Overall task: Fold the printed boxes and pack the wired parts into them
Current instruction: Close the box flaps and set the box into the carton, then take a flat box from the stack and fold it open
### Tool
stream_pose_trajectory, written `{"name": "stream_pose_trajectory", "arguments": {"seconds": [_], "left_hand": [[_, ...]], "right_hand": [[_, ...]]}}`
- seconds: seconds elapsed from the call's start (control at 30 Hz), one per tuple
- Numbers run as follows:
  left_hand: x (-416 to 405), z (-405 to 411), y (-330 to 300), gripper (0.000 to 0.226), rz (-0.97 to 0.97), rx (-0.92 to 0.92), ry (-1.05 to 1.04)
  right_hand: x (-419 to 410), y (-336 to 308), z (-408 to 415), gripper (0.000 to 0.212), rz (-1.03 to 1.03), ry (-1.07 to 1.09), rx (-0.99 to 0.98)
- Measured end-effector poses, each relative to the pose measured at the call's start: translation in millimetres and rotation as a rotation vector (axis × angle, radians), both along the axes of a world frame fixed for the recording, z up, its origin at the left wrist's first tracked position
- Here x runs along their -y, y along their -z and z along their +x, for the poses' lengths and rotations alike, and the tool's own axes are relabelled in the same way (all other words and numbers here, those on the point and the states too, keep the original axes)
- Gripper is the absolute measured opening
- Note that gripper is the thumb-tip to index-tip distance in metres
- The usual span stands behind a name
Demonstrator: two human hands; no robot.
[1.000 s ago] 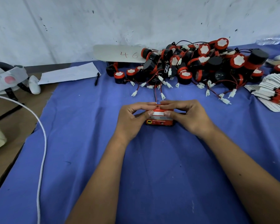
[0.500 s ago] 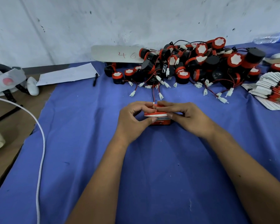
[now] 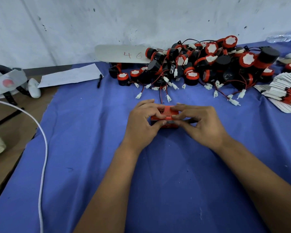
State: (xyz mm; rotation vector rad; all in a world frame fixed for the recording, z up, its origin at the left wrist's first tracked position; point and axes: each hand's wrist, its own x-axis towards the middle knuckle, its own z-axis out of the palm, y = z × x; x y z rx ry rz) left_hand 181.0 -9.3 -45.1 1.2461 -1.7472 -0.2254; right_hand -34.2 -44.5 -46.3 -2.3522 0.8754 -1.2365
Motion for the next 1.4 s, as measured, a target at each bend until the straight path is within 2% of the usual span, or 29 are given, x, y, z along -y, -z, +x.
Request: {"name": "stream_pose_trajectory", "arguments": {"seconds": [0.1, 0.2, 0.3, 0.4, 0.53, 0.6, 0.77, 0.9, 1.03, 1.1, 1.2, 1.27, 1.4], "left_hand": [[-0.6, -2.0, 1.1, 0.014, 0.039, -0.033, 0.011], [-0.3, -2.0, 2.6, 0.012, 0.067, -0.100, 0.023], [1.7, -0.9, 3.3, 0.011, 0.092, -0.150, 0.030], [3.4, 2.6, 2.7, 0.015, 0.157, -0.188, 0.064], [1.8, 7.5, 2.8, 0.023, 0.200, -0.248, 0.057], [1.0, 8.9, 4.2, 0.028, 0.175, -0.223, 0.037], [3.3, 7.7, 1.6, 0.031, 0.211, -0.170, 0.050], [3.0, -0.2, -5.4, 0.035, 0.260, -0.220, 0.046], [-4.6, -23.9, -25.2, 0.039, 0.276, -0.124, 0.131], [-6.5, -58.7, -50.3, 0.040, 0.235, -0.104, 0.243], [-5.7, -142.0, -93.8, 0.029, 0.081, -0.134, 0.449], [-7.7, -217.0, -115.4, 0.023, 0.020, -0.211, 0.626], [-37.2, -373.5, -152.4, 0.022, 0.053, -0.345, 0.931]], "right_hand": [[0.4, 2.0, -0.5, 0.015, -0.037, 0.012, -0.046], [-0.9, 1.2, 6.4, 0.009, -0.081, 0.120, -0.081], [-4.8, -2.3, 18.1, 0.015, -0.133, 0.168, -0.163], [-6.6, -6.1, 24.7, 0.026, -0.084, 0.071, -0.151], [-7.2, -5.5, 17.9, 0.039, 0.068, 0.059, -0.191], [-6.6, -3.0, 19.7, 0.036, 0.046, 0.090, -0.203], [-2.5, -7.4, 29.3, 0.016, -0.047, 0.111, -0.250], [-3.8, -29.8, 22.0, 0.017, -0.006, 0.063, -0.345], [-25.9, -60.0, -5.6, 0.017, 0.080, 0.097, -0.449], [-45.3, -84.3, -43.0, 0.011, 0.089, 0.192, -0.431], [-84.1, -130.6, -119.5, 0.017, 0.057, 0.422, -0.311], [-121.1, -165.5, -177.8, 0.019, 0.048, 0.622, -0.286], [-210.1, -218.7, -296.1, 0.018, 0.039, 1.179, -0.327]]}}
